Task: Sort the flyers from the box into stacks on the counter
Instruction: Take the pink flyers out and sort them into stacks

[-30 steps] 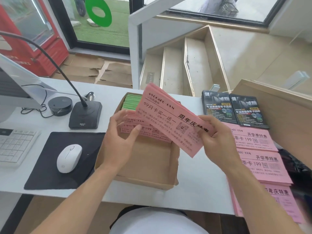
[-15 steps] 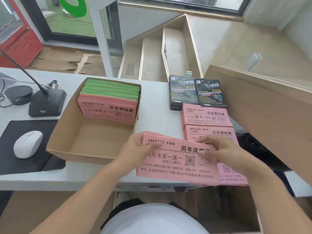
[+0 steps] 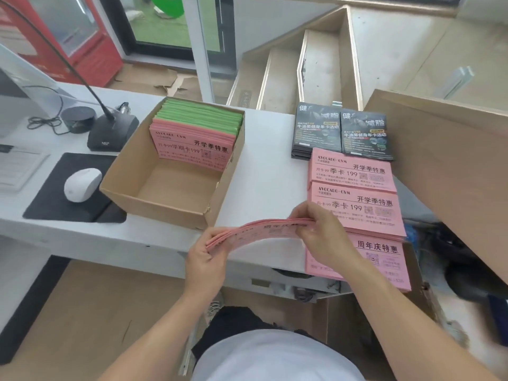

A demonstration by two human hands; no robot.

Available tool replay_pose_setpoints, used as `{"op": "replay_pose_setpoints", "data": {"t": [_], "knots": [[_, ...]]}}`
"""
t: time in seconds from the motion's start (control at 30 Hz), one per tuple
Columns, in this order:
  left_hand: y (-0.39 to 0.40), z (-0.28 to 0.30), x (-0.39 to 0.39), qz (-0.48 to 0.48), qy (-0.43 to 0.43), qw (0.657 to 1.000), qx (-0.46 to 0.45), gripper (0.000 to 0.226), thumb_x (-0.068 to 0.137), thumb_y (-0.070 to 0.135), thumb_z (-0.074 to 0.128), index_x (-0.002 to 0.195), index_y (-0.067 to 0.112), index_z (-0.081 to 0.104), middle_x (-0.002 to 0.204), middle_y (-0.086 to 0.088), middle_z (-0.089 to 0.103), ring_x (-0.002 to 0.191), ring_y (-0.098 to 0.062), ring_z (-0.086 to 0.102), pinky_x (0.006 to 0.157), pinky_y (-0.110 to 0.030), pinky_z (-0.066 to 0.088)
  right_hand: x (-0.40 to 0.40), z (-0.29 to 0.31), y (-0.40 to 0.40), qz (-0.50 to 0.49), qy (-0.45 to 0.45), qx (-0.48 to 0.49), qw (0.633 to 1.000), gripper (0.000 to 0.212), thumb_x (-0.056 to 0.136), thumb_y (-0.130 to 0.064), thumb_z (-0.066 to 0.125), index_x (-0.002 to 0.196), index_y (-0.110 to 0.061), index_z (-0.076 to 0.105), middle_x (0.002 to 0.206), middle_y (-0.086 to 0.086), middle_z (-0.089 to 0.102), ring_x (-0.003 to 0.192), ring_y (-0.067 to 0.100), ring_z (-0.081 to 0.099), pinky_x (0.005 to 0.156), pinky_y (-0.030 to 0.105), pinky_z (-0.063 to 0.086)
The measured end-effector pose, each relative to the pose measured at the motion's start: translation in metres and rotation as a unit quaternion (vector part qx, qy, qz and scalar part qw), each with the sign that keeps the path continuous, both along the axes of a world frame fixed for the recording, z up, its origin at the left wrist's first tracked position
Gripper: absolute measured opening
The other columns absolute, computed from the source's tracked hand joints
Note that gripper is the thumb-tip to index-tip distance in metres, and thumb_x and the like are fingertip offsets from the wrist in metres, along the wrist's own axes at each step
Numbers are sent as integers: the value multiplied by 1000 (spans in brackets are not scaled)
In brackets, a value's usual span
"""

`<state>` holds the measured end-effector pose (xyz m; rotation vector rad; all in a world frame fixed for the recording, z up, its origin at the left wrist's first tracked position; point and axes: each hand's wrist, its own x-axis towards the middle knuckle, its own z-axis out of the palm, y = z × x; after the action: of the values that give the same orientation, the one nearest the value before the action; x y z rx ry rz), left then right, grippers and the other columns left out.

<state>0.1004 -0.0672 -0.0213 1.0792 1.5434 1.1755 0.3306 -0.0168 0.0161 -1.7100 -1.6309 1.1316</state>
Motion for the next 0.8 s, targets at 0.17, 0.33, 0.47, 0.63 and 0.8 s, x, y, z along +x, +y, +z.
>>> {"op": "replay_pose_setpoints", "data": {"t": [0.17,0.33,0.47,0.63,0.8], "knots": [[-14,-14,-9,18,21,999,-24,32,81,23,83,110,30,69,106,16,73,107,-1,65,93,-22,50,0,-14,-9,17,0,-9,1000,26,91,-13,73,107,-29,60,97,-14,66,83,-11,58,68,8,42],[-11,-16,-5,31,44,998,-38,14,90,19,76,97,26,67,90,18,73,87,3,66,77,-21,51,1,-16,-9,30,-29,-6,999,18,97,-10,65,104,-25,58,99,-21,65,89,-9,57,67,10,42],[-12,-13,-9,38,56,998,-14,14,91,20,75,98,23,63,90,16,71,90,-1,65,78,-16,51,-1,-17,-8,30,-8,13,999,20,95,-9,66,101,-27,60,95,-16,69,83,-2,58,64,9,43],[-14,-22,-16,26,38,998,-35,17,94,16,70,105,28,64,99,13,73,102,-7,67,94,-35,54,2,-30,-8,35,-4,-8,999,22,98,-14,63,107,-32,56,102,-19,68,93,1,59,73,17,46],[-12,-15,-4,3,31,999,-22,22,100,18,62,115,34,61,109,16,72,111,-4,65,91,-31,56,8,-26,-11,-58,103,20,993,22,97,-12,65,106,-30,55,101,-13,75,95,2,70,81,29,57]]}}
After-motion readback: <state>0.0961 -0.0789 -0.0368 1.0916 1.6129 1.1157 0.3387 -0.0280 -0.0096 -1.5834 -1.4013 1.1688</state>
